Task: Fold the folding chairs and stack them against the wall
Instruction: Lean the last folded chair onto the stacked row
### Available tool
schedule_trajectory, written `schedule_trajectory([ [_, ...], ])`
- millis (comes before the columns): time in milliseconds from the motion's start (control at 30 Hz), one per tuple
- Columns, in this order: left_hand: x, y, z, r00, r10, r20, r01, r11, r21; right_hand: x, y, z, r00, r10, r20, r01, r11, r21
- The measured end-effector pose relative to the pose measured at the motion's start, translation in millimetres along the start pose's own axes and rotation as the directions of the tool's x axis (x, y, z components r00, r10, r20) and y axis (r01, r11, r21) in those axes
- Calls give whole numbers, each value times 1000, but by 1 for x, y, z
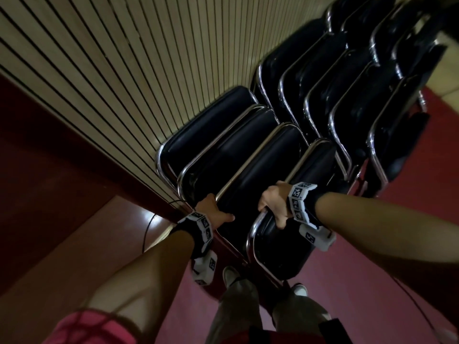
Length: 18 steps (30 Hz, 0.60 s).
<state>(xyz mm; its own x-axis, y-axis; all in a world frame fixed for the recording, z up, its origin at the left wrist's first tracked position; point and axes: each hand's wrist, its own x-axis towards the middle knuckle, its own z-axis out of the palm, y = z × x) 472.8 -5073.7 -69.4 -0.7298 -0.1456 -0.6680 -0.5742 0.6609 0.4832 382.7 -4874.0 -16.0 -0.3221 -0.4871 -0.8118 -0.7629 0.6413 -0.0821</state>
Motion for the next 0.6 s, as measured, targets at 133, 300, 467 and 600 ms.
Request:
schedule_trajectory([
  [133,-3,4,1,1000,-8,-3,8,1000,-6,0,6,8,999,-15,-34,17,998,63],
  [300,-9,10,3,998,-55,-13,55,998,-18,-1,8,21,994,-23,-106,31,997,71],
  [467,-20,28,5,988,-136,-77,139,990,35,-20,3,46,944,21,-330,42,983,181],
  [600,-46,53,14,971,-118,-208,146,981,124,-52,11,69,832,146,-535,110,902,418],
])
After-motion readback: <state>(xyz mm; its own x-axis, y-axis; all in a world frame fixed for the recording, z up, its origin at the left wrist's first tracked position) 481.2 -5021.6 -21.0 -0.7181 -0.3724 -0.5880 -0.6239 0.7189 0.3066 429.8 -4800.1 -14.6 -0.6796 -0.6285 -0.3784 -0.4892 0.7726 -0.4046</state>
